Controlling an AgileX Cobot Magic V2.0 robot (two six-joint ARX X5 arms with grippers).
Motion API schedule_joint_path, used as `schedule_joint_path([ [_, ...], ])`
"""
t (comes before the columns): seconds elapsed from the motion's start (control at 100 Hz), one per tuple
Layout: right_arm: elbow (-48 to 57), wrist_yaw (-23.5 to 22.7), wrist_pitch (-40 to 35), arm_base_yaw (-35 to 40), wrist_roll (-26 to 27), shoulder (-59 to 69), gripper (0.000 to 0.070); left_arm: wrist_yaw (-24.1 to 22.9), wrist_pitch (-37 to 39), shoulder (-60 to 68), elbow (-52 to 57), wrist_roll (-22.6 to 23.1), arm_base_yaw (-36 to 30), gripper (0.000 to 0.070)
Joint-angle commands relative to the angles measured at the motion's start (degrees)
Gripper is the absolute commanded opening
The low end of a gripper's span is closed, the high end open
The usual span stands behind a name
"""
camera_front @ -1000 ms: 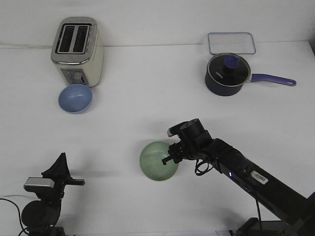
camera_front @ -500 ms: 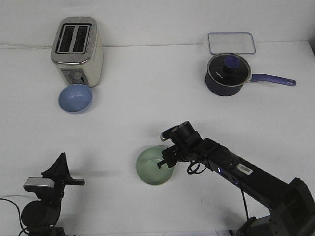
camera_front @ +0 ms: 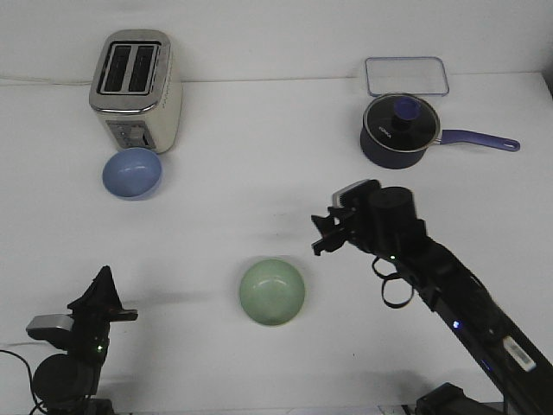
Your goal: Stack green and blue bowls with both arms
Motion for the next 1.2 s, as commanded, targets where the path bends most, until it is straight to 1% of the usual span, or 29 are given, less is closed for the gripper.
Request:
schedule_joint_path([
  [0.0,0.8,0.3,0.4,-2.6,-3.0,-1.7,0.0281,-1.6,-1.3,1.7,2.5,-6.6,0.1,0.0014],
  [0.04,0.7,0.3,0.2,-4.7,-3.7,-3.4,0.0281,-1.9,-2.8,3.7,4.2,-7.5,0.3,0.0014],
  [0.12,0.1,0.3,-1.2,-8.2,-5.3,-6.4,0.0281,-1.9,-5.0,8.9,7.9,-7.9,0.7,0.0014],
  [0.25,-6.3,0.3,1.4,-11.3,-5.0,-12.5,0.0281,-1.9,-5.5,21.0,16.6,-7.1,1.2,0.0014],
  [0.29,-9.1,0.3,2.8,-11.7,-4.4,-14.3,0.0281,-1.9,-5.8,25.4,19.8,-5.8,1.6,0.0014],
  [0.34,-13.0,0.3,4.5,-12.2,-3.8,-16.4,0.0281,-1.7,-6.7,31.5,24.3,-3.0,2.1,0.0014],
  [0.47,-21.8,0.3,9.2,-12.6,-0.5,-20.5,0.0281,-0.7,-12.1,48.6,37.4,4.7,4.0,0.0013],
  [0.52,-24.0,0.3,10.2,-12.6,1.1,-21.6,0.0281,1.0,-13.9,54.5,41.9,6.3,4.9,0.0015],
  [0.56,-25.0,0.2,10.2,-12.5,2.0,-22.3,0.0281,2.3,-15.1,58.9,45.3,6.7,5.7,0.0023],
  [0.59,-25.4,0.0,10.1,-12.5,2.1,-22.5,0.0281,3.0,-15.7,61.4,47.1,6.7,6.2,0.0046],
  [0.61,-25.6,-0.2,10.1,-12.5,2.0,-22.8,0.0281,3.6,-16.1,63.4,48.6,6.7,6.6,0.0087],
  [0.7,-25.6,-0.2,10.0,-12.5,1.6,-23.4,0.0281,6.8,-18.1,72.0,54.8,6.8,8.4,0.0422],
  [0.71,-25.6,-0.2,10.1,-12.5,1.6,-23.5,0.0281,6.9,-18.3,72.3,55.1,6.8,8.4,0.0441],
  [0.72,-25.6,-0.2,10.1,-12.5,1.6,-23.5,0.0281,7.3,-18.6,73.5,55.9,6.8,8.7,0.0491],
  [0.74,-25.6,-0.2,10.2,-12.5,1.5,-23.6,0.0281,7.6,-19.1,75.1,57.0,6.8,9.0,0.0545],
  [0.77,-25.6,-0.2,10.5,-12.6,1.4,-23.8,0.0281,7.9,-19.6,77.0,58.4,6.8,9.4,0.0588],
  [0.79,-25.6,-0.1,10.6,-12.6,1.4,-23.9,0.0281,8.1,-20.0,78.5,59.4,7.1,9.6,0.06],
  [0.97,-25.6,-0.2,10.9,-12.6,1.0,-23.9,0.0281,8.4,-24.8,90.0,67.2,9.8,11.8,0.0596],
  [1.19,-25.6,-0.2,10.8,-12.6,0.6,-23.9,0.0281,8.4,-24.9,100.1,72.8,10.6,13.2,0.0596],
])
